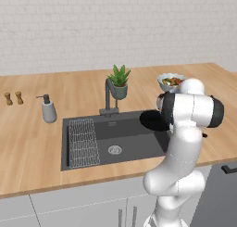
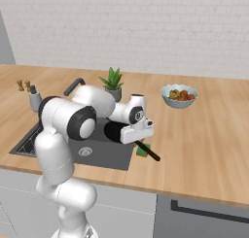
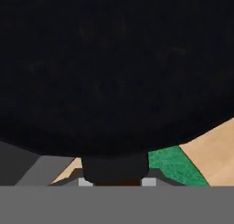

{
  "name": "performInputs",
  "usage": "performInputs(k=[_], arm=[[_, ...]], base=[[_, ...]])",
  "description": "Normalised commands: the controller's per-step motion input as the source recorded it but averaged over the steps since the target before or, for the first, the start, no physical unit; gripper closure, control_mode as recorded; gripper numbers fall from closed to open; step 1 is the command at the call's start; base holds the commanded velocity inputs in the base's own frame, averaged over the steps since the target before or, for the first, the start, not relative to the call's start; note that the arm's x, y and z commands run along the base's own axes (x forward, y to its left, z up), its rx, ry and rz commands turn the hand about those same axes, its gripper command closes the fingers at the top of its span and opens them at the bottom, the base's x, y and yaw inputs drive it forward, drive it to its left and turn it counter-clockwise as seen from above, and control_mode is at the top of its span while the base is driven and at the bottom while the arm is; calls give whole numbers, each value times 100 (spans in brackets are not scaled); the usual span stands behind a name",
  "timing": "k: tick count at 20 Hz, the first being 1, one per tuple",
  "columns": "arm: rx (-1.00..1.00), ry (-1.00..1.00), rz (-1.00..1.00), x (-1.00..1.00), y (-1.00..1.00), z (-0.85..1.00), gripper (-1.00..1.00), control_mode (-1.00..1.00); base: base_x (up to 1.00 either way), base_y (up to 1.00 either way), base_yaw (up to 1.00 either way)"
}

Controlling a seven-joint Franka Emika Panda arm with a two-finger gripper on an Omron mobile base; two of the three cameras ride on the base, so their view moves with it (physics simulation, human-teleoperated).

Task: Pick the pan and sponge and place them into the sink. Then turn on the water.

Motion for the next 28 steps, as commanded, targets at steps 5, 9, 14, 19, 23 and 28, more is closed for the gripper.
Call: performInputs(k=[5, 9, 14, 19, 23, 28], arm=[[0, 3, 36, 23, 87, -9, 100, -100], [0, 0, 27, 23, 74, -28, 100, -100], [0, 0, 4, 30, 51, -37, 100, -100], [6, 0, 0, 40, 23, -37, 100, -100], [10, 0, 0, 34, 30, -36, 100, -100], [12, 0, 0, 20, 27, -40, 100, -100]], base=[[0, 0, 0], [0, 0, 0], [0, 0, 0], [0, 0, 0], [0, 0, 0], [0, 0, 0]])
